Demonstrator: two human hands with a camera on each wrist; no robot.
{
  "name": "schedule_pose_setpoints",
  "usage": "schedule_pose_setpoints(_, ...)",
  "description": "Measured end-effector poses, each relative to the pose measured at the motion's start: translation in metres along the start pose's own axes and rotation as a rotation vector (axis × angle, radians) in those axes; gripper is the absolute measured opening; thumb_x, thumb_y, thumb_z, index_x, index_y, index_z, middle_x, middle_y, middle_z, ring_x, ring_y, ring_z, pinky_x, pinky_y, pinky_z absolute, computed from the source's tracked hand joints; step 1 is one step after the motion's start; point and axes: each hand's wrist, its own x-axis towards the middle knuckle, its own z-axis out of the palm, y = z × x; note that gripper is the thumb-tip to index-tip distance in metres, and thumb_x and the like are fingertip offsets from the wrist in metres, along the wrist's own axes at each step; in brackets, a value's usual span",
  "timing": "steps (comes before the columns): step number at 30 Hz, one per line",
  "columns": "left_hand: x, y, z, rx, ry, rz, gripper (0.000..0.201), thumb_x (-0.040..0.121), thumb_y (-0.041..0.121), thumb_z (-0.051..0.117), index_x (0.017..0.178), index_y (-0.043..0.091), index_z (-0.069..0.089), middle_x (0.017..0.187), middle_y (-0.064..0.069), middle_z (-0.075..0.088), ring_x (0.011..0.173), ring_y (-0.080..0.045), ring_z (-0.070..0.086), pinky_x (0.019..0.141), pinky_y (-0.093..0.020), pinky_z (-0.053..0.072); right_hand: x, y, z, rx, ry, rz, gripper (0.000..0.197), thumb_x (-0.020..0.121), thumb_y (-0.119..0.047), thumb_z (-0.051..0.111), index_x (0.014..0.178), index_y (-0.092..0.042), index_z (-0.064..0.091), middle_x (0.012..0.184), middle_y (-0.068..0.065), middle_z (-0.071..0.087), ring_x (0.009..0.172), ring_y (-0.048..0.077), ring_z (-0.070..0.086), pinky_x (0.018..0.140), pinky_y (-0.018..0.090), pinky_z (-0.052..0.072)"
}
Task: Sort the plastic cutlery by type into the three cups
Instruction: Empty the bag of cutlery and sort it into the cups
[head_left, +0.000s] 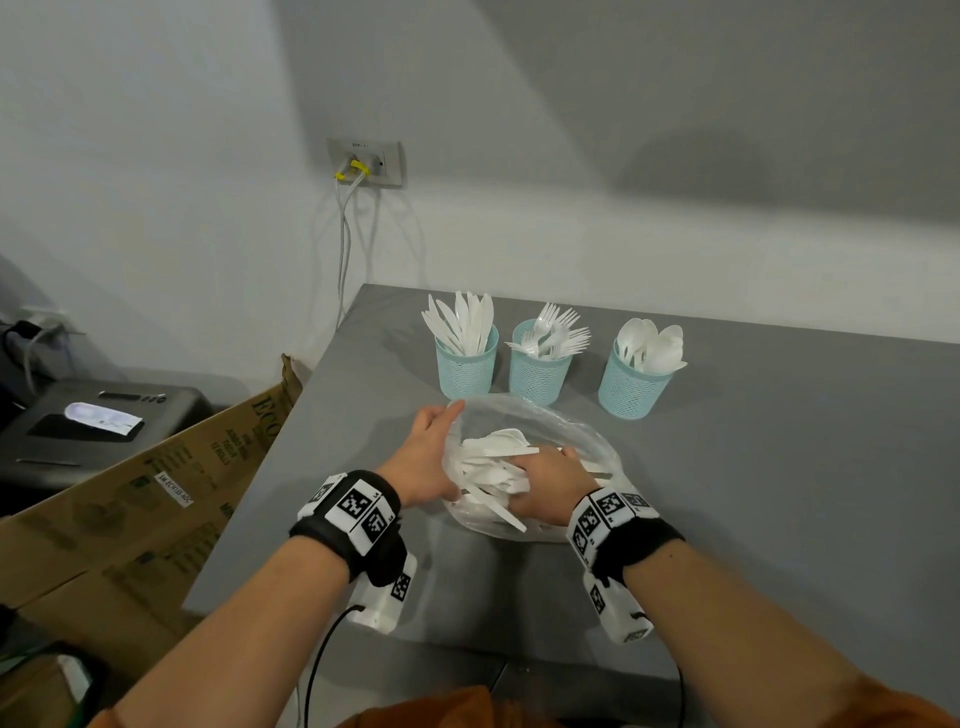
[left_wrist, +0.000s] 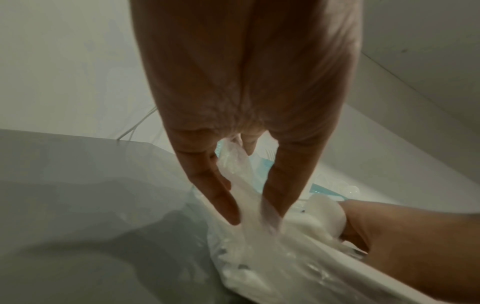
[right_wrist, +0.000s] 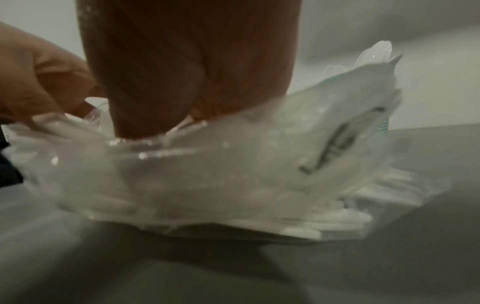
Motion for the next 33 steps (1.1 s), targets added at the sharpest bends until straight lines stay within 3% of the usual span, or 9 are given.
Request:
schedule_pose_setpoints(4, 0.001, -0.002, -0.005, -0.009, 0.014, -0.009, 0.114, 0.064, 0.0, 0.081, 0.152, 0.022, 0.011, 0.144, -0.003, 0.018, 0.127, -0.025, 0.037, 0.108, -0.031, 0.038, 0.001, 0.003, -0.005, -0.064, -0.061, 0.055, 0.037, 0.08, -0.049, 0.054, 0.102, -0.019, 0.061, 0.108, 0.002, 0.066, 0.108, 0.024, 0.056, 0.101, 0.041, 0.029)
schedule_pose_setpoints(10, 0.003, -0.005, -0.011, 0.011, 0.029, -0.024, 0.112, 0.066, -0.003, 0.077, 0.152, 0.02, 0.009, 0.144, -0.004, 0.016, 0.125, -0.027, 0.039, 0.1, -0.025, 0.042, -0.004, 0.01, -0.025, 0.151, -0.025, 0.082, 0.042, 0.077, -0.043, 0.06, 0.116, -0.031, 0.054, 0.112, -0.007, 0.065, 0.112, 0.019, 0.057, 0.105, 0.039, 0.034)
schedule_pose_setpoints(14, 0.004, -0.005, -0.012, 0.02, 0.026, -0.043, 0.113, 0.065, -0.003, 0.078, 0.152, 0.019, 0.009, 0.144, -0.005, 0.017, 0.128, -0.027, 0.037, 0.105, -0.031, 0.041, -0.004, 0.015, -0.033, 0.284, -0.04, 0.135, 0.043, 0.078, -0.031, 0.068, 0.117, -0.025, 0.053, 0.106, -0.003, 0.061, 0.106, 0.021, 0.055, 0.091, 0.03, 0.04)
schedule_pose_setpoints(18, 0.007, -0.002, -0.01, 0.026, 0.016, -0.056, 0.113, 0.065, -0.002, 0.078, 0.152, 0.02, 0.009, 0.144, -0.004, 0.017, 0.129, -0.027, 0.037, 0.107, -0.035, 0.041, -0.001, 0.012, -0.034, 0.28, -0.009, 0.111, 0.025, 0.078, -0.02, 0.067, 0.087, -0.025, 0.044, 0.089, -0.004, 0.051, 0.088, 0.019, 0.048, 0.07, 0.022, 0.033)
schedule_pose_setpoints(20, 0.008, -0.003, -0.01, 0.024, 0.021, -0.056, 0.113, 0.065, -0.002, 0.078, 0.152, 0.02, 0.009, 0.144, -0.004, 0.017, 0.129, -0.025, 0.036, 0.107, -0.032, 0.04, 0.0, 0.01, -0.034, 0.343, -0.006, 0.107, 0.03, 0.08, -0.014, 0.065, 0.099, -0.022, 0.044, 0.087, -0.005, 0.048, 0.086, 0.019, 0.046, 0.063, 0.022, 0.031)
schedule_pose_setpoints(23, 0.009, -0.006, -0.009, 0.013, 0.029, -0.053, 0.112, 0.066, -0.003, 0.077, 0.152, 0.02, 0.01, 0.144, -0.003, 0.017, 0.128, -0.023, 0.038, 0.1, -0.023, 0.04, 0.004, 0.007, -0.035, 0.367, -0.071, 0.077, 0.04, 0.084, -0.008, 0.059, 0.123, -0.005, 0.047, 0.105, 0.008, 0.06, 0.097, 0.026, 0.057, 0.077, 0.03, 0.044)
schedule_pose_setpoints(26, 0.01, -0.007, -0.009, 0.021, 0.031, -0.053, 0.111, 0.066, -0.002, 0.077, 0.152, 0.019, 0.01, 0.141, -0.002, 0.019, 0.124, -0.023, 0.04, 0.099, -0.024, 0.042, 0.01, 0.008, -0.036, 0.33, -0.121, 0.088, 0.017, 0.084, -0.009, 0.059, 0.1, -0.009, 0.062, 0.101, 0.011, 0.066, 0.098, 0.028, 0.061, 0.081, 0.033, 0.045)
schedule_pose_setpoints(29, 0.01, -0.009, -0.009, 0.04, 0.037, -0.063, 0.109, 0.066, 0.003, 0.079, 0.152, 0.023, 0.014, 0.14, -0.001, 0.02, 0.124, -0.022, 0.04, 0.104, -0.03, 0.042, 0.01, 0.007, -0.043, 0.462, -0.06, 0.026, 0.02, 0.087, -0.008, 0.057, 0.084, -0.027, 0.052, 0.084, -0.008, 0.055, 0.089, 0.018, 0.051, 0.075, 0.025, 0.04)
schedule_pose_setpoints(33, 0.006, -0.003, -0.005, 0.269, 0.222, -0.053, 0.089, 0.07, 0.033, 0.077, 0.145, 0.036, 0.029, 0.141, -0.004, 0.02, 0.13, -0.024, 0.024, 0.109, -0.034, 0.028, 0.012, 0.0, -0.055, 0.686, 0.098, 0.009, 0.026, 0.091, -0.02, 0.058, 0.115, -0.017, 0.049, 0.099, -0.003, 0.054, 0.091, 0.013, 0.05, 0.081, 0.025, 0.036)
